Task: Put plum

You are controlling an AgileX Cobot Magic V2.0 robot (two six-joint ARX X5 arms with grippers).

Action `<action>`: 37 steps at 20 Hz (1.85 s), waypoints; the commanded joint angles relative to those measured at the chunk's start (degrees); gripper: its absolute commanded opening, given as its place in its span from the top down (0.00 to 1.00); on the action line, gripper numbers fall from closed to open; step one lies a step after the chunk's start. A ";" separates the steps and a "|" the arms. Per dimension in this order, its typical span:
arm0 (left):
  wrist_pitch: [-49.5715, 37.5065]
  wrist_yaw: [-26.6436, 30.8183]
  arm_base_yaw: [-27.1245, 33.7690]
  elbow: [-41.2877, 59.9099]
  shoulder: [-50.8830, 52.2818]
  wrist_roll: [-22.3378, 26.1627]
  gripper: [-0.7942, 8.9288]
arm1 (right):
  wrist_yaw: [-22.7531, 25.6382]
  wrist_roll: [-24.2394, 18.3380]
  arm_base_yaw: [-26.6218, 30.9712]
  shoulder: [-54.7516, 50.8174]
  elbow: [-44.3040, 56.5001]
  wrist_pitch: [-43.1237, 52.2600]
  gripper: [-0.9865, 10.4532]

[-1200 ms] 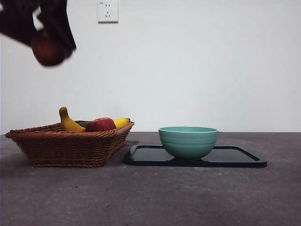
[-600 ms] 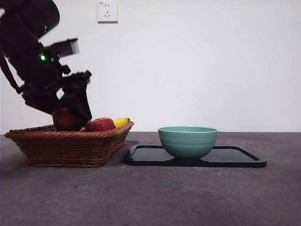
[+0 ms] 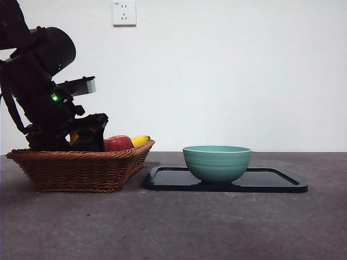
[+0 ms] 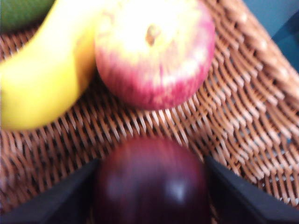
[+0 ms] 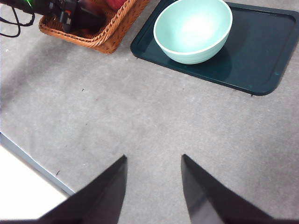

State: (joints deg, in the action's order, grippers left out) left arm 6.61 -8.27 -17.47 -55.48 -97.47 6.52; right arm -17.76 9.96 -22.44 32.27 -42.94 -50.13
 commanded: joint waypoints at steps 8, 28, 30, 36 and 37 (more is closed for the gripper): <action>3.48 -0.04 -0.22 -0.74 12.02 -1.36 0.52 | 0.22 0.52 -0.26 0.15 -0.39 0.39 0.75; 45.20 -22.38 -1.73 -0.77 45.59 2.27 0.53 | 0.20 0.57 -0.26 0.17 -0.39 0.76 0.75; 45.18 -22.38 -1.73 -0.77 45.59 2.27 0.53 | 0.22 0.96 -0.26 0.20 -0.39 0.76 0.75; 45.03 -22.38 -1.73 -0.77 45.59 2.25 0.53 | 1.38 7.74 -0.09 7.89 -2.10 5.77 0.71; 44.96 -22.38 -1.73 -0.74 45.59 2.25 0.53 | 1.31 7.93 0.20 11.45 -3.41 7.52 0.71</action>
State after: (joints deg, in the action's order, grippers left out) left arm 52.23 -30.26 -19.00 -55.48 -51.46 8.08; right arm -16.58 16.64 -22.06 42.76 -45.32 -43.40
